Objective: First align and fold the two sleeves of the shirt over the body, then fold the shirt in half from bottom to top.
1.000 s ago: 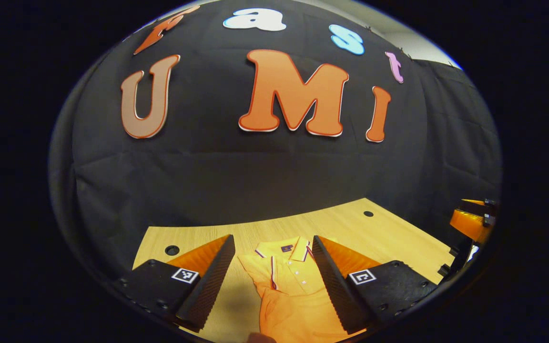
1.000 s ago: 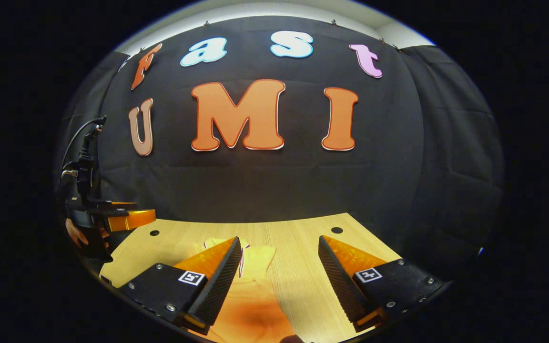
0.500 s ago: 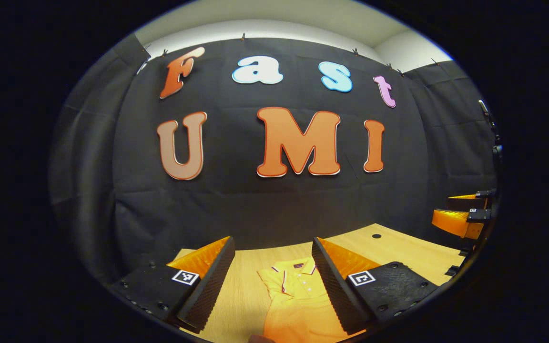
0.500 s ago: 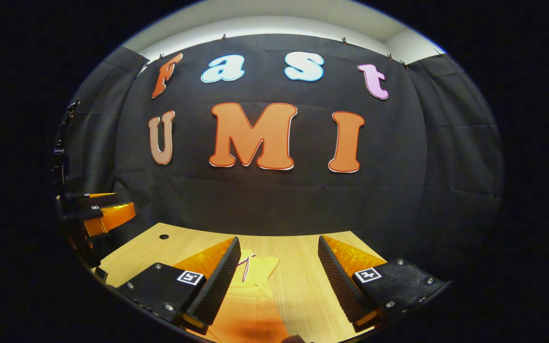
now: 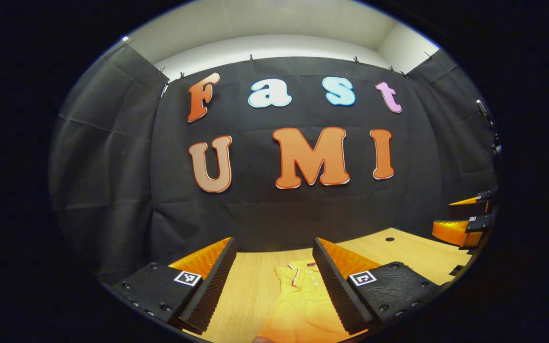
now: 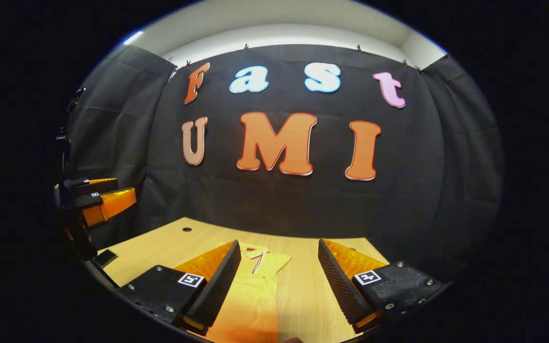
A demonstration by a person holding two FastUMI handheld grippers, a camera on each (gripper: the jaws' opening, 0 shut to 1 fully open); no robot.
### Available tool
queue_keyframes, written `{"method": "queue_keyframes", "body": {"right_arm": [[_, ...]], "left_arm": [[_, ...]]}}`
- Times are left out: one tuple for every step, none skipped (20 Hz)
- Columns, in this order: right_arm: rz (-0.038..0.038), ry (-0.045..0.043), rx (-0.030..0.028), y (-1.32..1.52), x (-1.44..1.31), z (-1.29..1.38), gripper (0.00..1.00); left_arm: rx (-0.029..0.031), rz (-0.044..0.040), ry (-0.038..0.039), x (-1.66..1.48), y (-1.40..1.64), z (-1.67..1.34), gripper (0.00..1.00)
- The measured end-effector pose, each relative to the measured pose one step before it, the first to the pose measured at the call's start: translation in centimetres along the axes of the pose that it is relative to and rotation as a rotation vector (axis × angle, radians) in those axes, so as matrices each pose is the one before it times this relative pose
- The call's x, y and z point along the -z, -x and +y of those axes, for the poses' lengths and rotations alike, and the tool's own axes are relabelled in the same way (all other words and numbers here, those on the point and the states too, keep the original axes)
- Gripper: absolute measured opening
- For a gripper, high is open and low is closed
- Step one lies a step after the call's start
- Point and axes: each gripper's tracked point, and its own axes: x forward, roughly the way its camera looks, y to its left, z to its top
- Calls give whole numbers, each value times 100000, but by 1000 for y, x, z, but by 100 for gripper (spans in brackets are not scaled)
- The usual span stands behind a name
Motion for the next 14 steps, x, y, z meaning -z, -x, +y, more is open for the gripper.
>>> {"method": "queue_keyframes", "body": {"right_arm": [[5008,-319,-2189,201,1810,347,99],[3299,-453,-956,92,1306,120,99],[2622,-230,-990,72,966,35,99],[2843,16,-350,-27,1132,44,99],[4380,-124,-624,-44,1464,134,98],[3619,-1024,-413,12,1377,89,99],[3798,-1458,-1107,-29,1323,193,99],[4163,-1112,-1249,-72,1350,242,99],[3999,-929,-739,-184,1403,156,99],[3781,-725,-789,-334,1550,149,99],[4275,-659,-43,-379,1450,15,99],[4328,-670,-298,-456,1484,27,99],[5425,-574,185,-447,1553,45,99],[5666,-814,-221,-418,1800,-237,99]], "left_arm": [[895,4418,74,1231,464,-229,98],[1582,4035,502,1412,345,-515,98],[1147,4671,-672,1739,-332,-161,100],[544,3379,-1192,1461,-88,168,98],[948,3786,-1009,1160,-149,142,99],[1129,3430,-609,1336,-162,27,99],[1386,4713,-1107,1681,-263,-75,99],[853,4156,-772,1424,-527,20,99],[391,4841,-455,1706,-378,246,99],[638,4877,-24,1490,-516,55,99],[571,5859,-324,1916,-344,123,99],[1139,5104,-48,1422,-415,-66,100],[1102,4943,87,1353,-319,-140,100],[698,5769,490,1648,-421,-24,99]]}}
